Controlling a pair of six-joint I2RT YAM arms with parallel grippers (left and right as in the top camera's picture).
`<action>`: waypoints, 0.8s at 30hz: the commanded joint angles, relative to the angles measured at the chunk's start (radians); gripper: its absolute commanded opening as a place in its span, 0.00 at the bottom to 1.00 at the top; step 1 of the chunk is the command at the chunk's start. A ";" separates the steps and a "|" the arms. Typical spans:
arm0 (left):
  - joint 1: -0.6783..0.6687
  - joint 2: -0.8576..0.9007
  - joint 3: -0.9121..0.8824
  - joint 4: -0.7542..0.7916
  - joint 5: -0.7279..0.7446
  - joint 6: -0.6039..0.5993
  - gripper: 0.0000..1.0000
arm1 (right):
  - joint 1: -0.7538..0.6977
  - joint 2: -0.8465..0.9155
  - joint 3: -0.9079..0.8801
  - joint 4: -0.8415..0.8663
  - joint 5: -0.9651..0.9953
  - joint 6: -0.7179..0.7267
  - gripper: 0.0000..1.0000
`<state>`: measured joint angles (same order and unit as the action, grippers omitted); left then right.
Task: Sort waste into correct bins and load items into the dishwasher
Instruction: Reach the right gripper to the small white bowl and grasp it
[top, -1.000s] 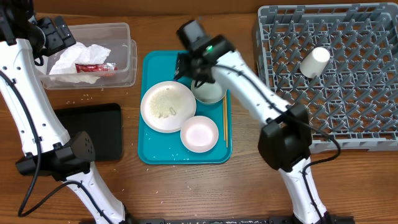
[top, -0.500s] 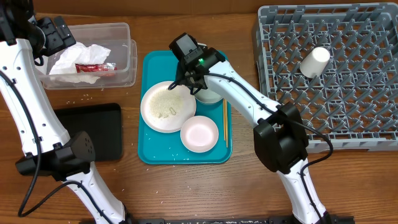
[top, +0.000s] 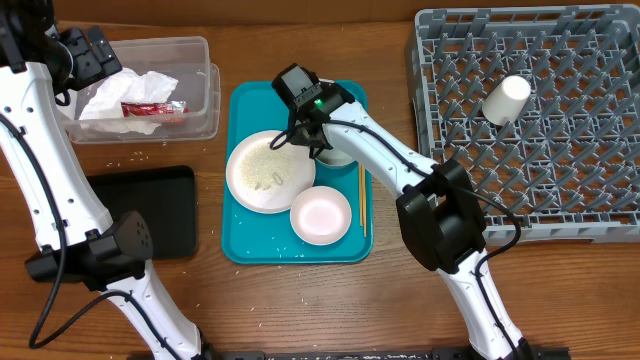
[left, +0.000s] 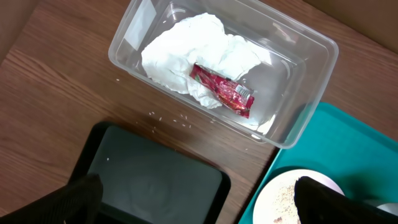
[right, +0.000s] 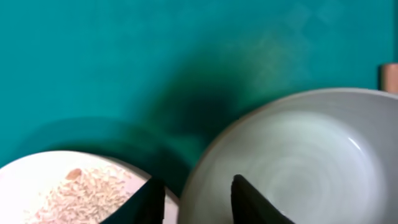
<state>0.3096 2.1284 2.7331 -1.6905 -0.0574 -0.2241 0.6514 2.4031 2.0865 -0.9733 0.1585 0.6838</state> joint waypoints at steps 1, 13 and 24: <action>0.004 -0.008 -0.002 0.001 -0.005 0.022 1.00 | -0.007 0.008 -0.002 -0.006 0.024 0.005 0.33; 0.004 -0.008 -0.002 0.001 -0.005 0.022 1.00 | -0.011 0.021 0.093 -0.062 -0.039 0.005 0.04; 0.004 -0.008 -0.002 0.001 -0.005 0.022 1.00 | -0.071 0.021 0.539 -0.275 -0.112 0.005 0.04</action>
<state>0.3096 2.1284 2.7331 -1.6905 -0.0570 -0.2241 0.6117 2.4187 2.4832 -1.1999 0.0654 0.6861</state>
